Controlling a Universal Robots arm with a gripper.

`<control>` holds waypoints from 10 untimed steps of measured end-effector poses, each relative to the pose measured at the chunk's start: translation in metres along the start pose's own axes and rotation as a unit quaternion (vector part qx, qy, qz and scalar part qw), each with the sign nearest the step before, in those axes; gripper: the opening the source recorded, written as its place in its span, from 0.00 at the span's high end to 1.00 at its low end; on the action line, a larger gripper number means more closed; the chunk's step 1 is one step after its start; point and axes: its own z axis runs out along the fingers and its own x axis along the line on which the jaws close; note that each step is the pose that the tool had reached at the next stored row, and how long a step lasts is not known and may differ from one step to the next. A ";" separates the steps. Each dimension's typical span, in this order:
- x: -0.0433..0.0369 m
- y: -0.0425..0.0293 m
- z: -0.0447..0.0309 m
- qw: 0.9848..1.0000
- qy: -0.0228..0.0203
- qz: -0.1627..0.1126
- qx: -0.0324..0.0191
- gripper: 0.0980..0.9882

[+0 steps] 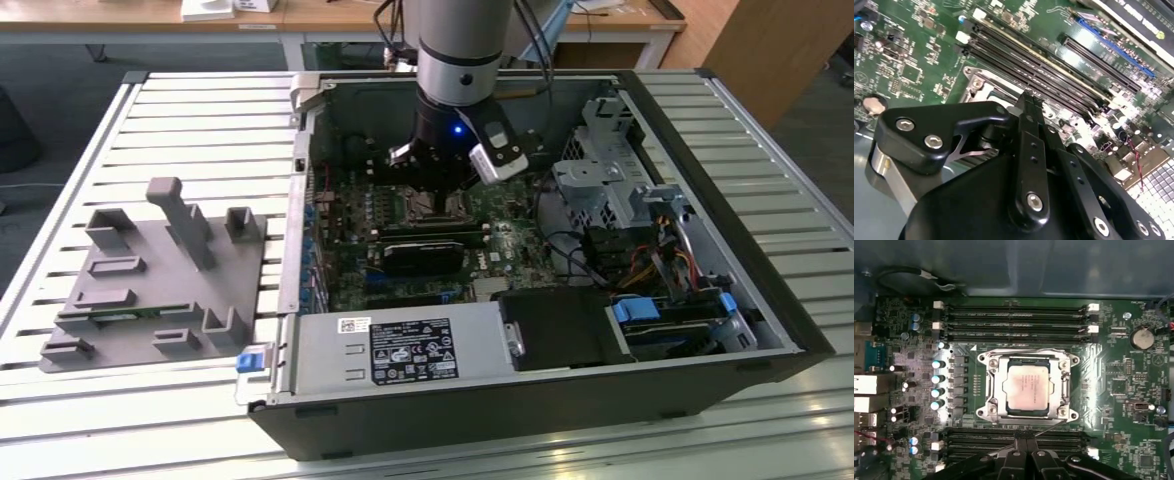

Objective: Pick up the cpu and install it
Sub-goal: 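Install the second cpu locking lever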

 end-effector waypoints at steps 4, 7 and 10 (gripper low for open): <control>0.0065 -0.0001 0.0029 1.000 0.000 0.000 0.000 0.99; 0.0086 -0.0002 0.0060 1.000 0.000 0.000 0.000 0.99; 0.0089 -0.0004 0.0115 1.000 0.000 0.000 0.000 0.99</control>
